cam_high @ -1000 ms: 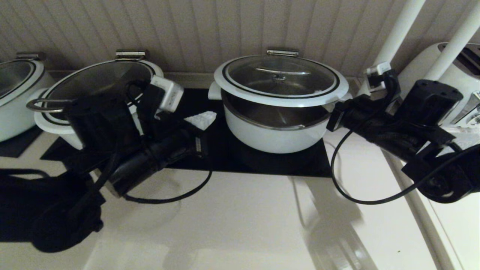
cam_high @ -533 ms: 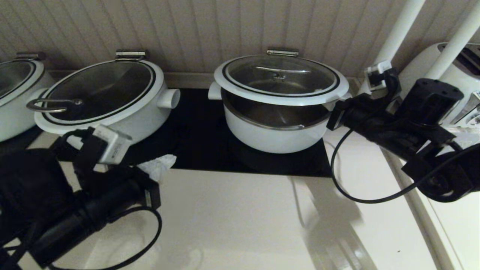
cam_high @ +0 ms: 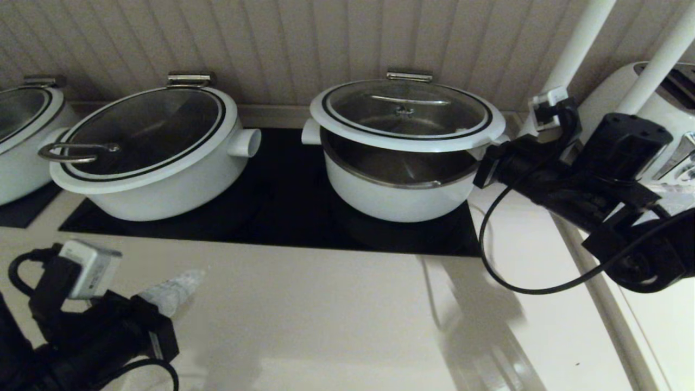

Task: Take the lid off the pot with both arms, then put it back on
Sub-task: Open the pot lid completely

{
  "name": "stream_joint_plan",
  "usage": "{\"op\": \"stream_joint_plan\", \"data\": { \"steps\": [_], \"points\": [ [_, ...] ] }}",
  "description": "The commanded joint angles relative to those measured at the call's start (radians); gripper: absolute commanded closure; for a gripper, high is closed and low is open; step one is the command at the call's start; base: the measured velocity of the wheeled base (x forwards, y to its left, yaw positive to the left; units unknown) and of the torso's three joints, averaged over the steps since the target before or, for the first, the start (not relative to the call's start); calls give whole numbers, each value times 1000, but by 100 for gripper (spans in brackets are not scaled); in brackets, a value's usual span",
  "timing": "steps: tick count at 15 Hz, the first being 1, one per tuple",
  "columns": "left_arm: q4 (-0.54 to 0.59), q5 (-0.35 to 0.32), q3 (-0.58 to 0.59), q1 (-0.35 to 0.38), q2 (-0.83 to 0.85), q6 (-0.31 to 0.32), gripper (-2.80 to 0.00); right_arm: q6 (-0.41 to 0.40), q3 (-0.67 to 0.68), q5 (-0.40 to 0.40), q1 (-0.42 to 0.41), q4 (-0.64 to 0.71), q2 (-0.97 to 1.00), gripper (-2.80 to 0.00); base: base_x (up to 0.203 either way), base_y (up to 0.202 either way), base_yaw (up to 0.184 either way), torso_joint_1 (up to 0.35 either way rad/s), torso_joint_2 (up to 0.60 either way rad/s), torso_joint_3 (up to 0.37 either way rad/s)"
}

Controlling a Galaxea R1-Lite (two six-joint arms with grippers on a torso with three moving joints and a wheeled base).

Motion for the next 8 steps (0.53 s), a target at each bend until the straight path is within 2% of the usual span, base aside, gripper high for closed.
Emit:
{"op": "stream_joint_plan", "data": {
  "steps": [1,3,5,8],
  "points": [
    [-4,1,72,15,-71,0,0,0,0,2,-1,-7,-2,0,0,0,0,0,0,0],
    [36,19,85,44,-117,-17,0,0,0,2,-1,-8,-3,0,0,0,0,0,0,0],
    [53,58,86,50,-134,-33,0,-1,1,2,-1,-9,-4,0,0,0,0,0,0,0],
    [105,73,86,52,-171,-34,0,0,1,2,-1,-8,-8,0,0,0,0,0,0,0]
  ]
}}
